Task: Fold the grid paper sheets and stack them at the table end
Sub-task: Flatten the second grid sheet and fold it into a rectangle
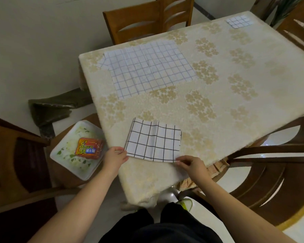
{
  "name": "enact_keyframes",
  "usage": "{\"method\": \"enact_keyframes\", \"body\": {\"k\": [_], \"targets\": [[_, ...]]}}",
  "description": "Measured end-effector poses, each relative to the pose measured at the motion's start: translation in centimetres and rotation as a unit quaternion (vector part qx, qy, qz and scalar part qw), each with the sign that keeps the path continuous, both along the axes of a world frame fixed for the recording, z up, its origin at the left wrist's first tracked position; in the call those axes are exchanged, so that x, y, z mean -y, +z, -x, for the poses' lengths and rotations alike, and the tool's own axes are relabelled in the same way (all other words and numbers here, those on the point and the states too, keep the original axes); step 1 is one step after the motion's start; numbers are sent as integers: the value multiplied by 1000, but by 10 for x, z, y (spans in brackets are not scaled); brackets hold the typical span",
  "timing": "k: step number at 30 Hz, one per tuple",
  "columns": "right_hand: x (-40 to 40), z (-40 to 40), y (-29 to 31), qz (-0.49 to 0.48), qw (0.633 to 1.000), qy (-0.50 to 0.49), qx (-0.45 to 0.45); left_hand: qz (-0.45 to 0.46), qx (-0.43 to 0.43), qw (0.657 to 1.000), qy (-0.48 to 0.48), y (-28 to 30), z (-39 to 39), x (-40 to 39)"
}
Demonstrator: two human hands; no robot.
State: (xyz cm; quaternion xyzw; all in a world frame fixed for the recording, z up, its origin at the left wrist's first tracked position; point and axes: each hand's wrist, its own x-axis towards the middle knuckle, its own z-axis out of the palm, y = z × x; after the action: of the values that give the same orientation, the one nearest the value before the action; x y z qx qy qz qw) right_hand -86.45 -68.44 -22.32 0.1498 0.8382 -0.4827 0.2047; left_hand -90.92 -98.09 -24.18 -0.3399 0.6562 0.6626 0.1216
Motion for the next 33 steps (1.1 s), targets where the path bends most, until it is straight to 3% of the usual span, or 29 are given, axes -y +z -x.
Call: {"method": "enact_keyframes", "body": {"k": [5,10,26,33], "targets": [[10,3,-10,70,991,-114,29,13,12,1000,-10,-8,3,3],[15,9,-20,9,986,-153,61,39,31,998,-25,-14,8,4],[16,4,-10,-77,983,-99,132,88,16,990,-108,-9,13,16],[17,16,2,-132,981,-98,108,145,-3,975,-167,-5,20,23]]}}
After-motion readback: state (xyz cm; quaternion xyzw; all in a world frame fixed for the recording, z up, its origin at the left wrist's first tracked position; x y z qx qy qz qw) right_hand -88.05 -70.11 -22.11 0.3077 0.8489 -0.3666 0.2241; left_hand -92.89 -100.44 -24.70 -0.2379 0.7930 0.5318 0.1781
